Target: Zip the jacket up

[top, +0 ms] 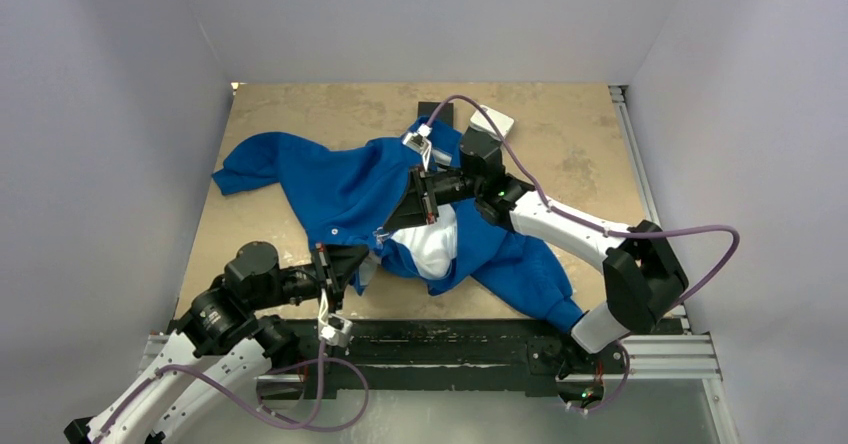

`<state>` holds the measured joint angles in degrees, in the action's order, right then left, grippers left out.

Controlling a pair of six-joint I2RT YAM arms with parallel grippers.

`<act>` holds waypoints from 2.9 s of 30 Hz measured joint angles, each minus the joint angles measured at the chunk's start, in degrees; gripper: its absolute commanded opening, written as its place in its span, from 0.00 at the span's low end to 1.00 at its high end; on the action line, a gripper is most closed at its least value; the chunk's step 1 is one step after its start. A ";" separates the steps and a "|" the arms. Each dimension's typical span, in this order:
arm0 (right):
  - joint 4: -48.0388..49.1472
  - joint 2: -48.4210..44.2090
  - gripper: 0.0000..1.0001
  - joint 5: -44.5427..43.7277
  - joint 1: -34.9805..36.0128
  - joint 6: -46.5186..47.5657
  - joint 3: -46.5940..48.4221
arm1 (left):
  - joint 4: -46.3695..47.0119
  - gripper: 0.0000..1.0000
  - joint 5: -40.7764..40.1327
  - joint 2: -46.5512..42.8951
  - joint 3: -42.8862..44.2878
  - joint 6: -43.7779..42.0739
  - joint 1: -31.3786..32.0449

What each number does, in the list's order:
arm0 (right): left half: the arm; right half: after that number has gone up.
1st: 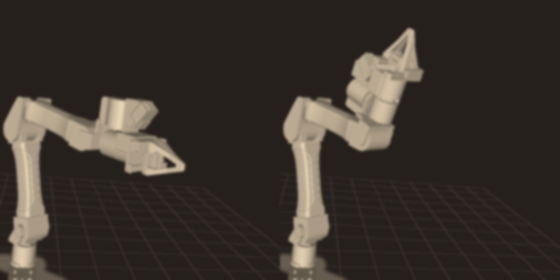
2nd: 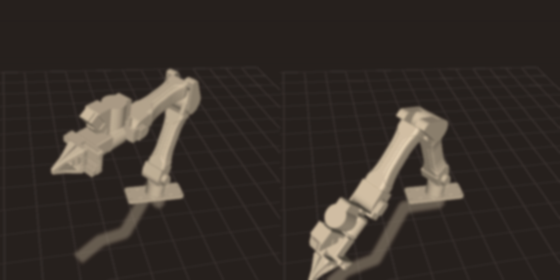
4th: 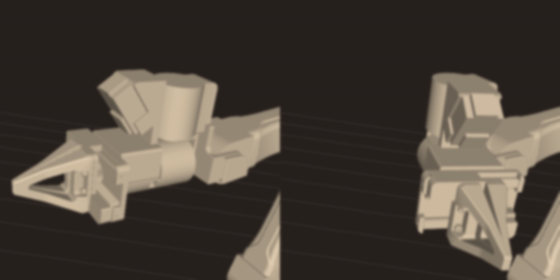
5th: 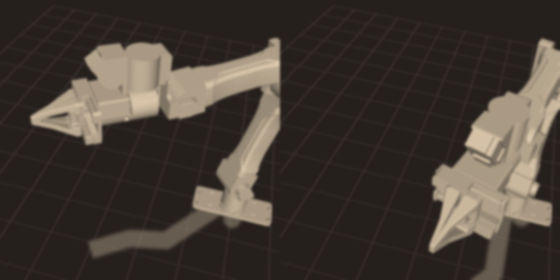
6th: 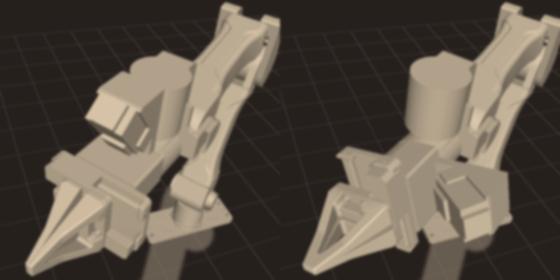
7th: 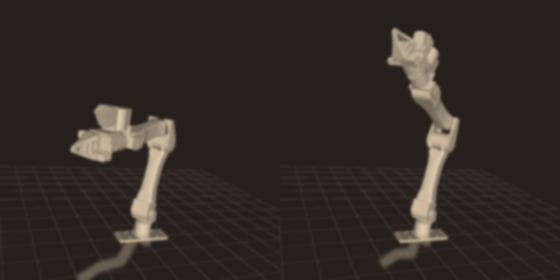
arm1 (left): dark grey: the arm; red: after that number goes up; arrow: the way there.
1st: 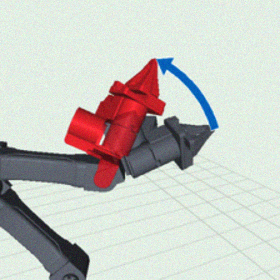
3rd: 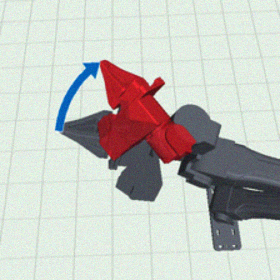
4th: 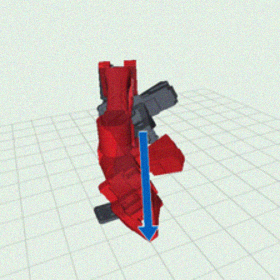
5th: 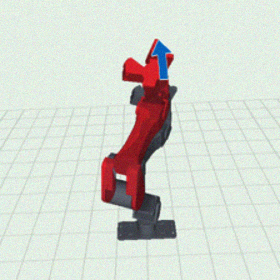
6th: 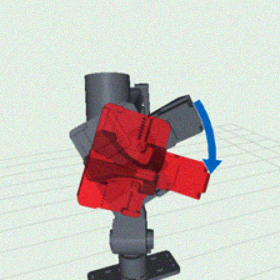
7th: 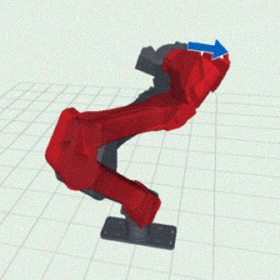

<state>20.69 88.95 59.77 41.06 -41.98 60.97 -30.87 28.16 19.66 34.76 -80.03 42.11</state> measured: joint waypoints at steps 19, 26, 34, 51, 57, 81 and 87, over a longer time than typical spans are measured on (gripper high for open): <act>-17.20 0.66 0.00 -9.16 1.64 12.11 4.57 | 1.99 0.58 1.49 3.13 0.02 8.15 0.02; -16.74 0.55 0.00 -9.09 1.64 12.02 4.15 | 3.76 0.55 -0.37 5.07 0.00 14.53 0.02; -16.35 0.55 0.00 -8.50 1.64 11.80 4.15 | 3.30 0.24 -3.96 7.23 0.00 15.93 0.02; -17.64 0.55 0.00 -7.58 1.66 12.63 4.15 | -1.60 0.00 -0.85 10.29 1.51 6.86 0.02; -19.69 0.55 0.00 -7.13 1.55 14.01 4.15 | -2.29 0.00 0.76 8.50 1.70 5.88 0.02; -23.17 3.10 0.00 -3.30 0.83 14.16 6.29 | -9.29 0.00 4.59 4.02 1.79 -7.65 -0.11; -24.85 5.68 0.00 -3.02 0.90 15.26 8.55 | -10.93 0.00 4.57 3.13 2.01 -8.28 -0.20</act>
<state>-4.16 94.63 56.75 41.95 -26.72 69.52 -41.80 32.73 22.79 36.77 -88.31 41.91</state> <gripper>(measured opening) 0.005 0.019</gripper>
